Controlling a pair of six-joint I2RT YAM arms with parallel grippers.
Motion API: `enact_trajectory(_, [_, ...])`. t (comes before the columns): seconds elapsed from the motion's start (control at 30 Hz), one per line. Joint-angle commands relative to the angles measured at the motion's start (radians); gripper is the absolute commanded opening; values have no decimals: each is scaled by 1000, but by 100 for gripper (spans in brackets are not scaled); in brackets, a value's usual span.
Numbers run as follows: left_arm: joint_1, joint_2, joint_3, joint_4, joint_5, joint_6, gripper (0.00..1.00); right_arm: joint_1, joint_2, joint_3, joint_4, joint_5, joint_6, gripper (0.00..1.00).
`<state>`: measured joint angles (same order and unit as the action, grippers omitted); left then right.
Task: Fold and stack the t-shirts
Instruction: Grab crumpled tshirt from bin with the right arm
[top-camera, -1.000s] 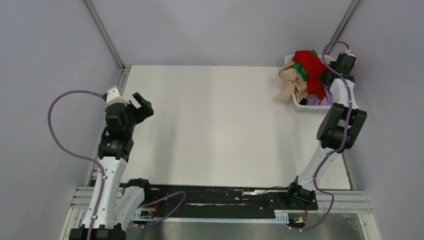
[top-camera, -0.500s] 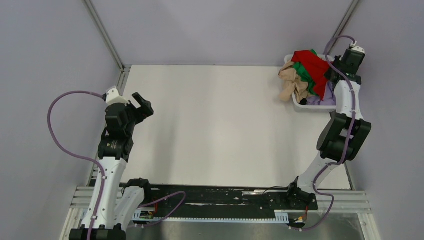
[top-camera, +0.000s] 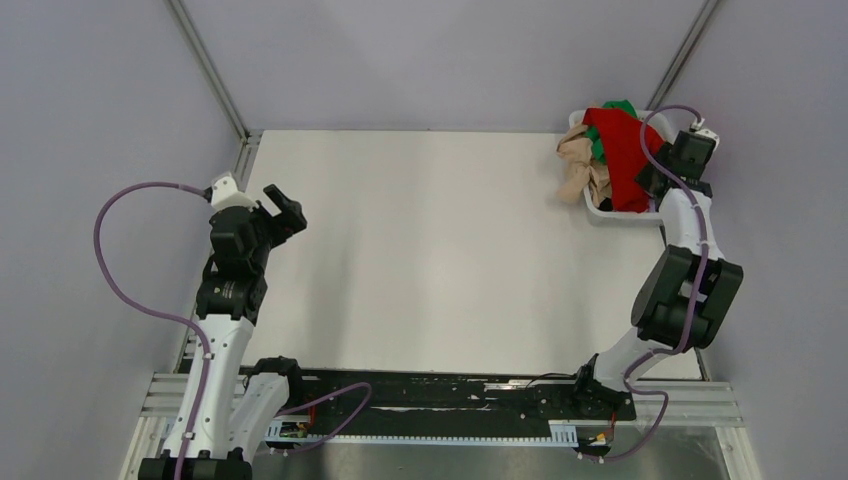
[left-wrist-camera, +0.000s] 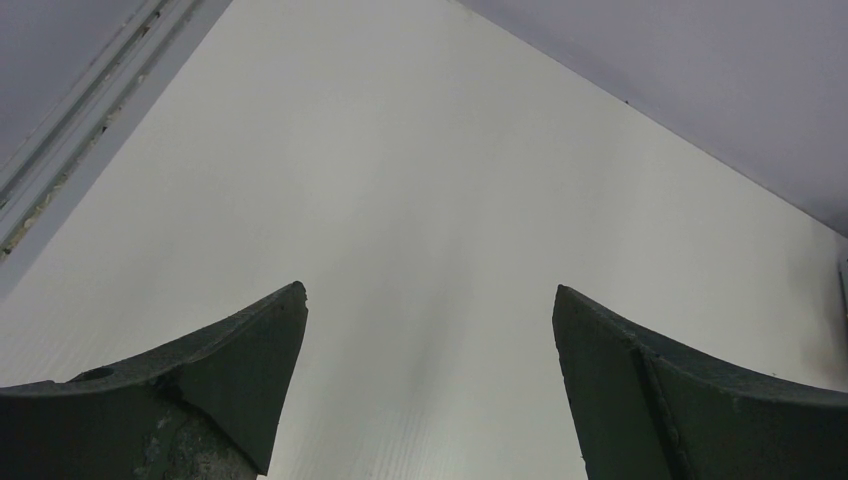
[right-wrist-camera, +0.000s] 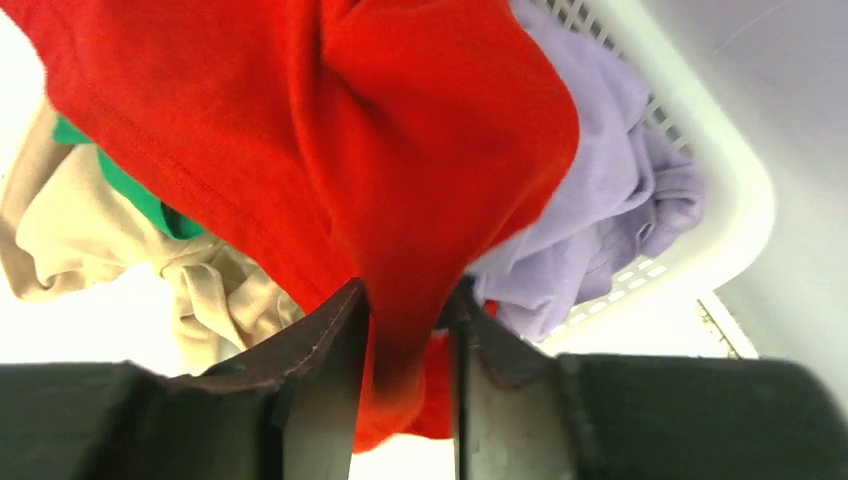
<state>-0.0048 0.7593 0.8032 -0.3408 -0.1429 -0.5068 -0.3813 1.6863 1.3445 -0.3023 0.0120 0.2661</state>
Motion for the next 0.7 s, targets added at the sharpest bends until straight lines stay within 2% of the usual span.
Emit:
enact_trajectory(0.0, [2, -11, 10, 6, -34, 16, 100, 1, -94, 70, 14, 76, -40, 44])
enact_trajectory(0.07, [2, -20, 7, 8, -33, 15, 100, 2, -108, 102, 13, 75, -48, 56])
enact_trajectory(0.17, [2, -29, 1, 14, -35, 9, 100, 1, -107, 134, 14, 36, -69, 62])
enact_trajectory(0.3, [2, -29, -2, 19, -39, 9, 100, 2, -63, 165, 5, -45, -98, 63])
enact_trajectory(0.5, [2, -20, 3, 16, -45, 14, 100, 1, 41, 227, -22, -35, -105, 63])
enact_trajectory(0.67, [2, -12, 4, 16, -51, 14, 100, 1, 153, 325, -82, -14, -114, 59])
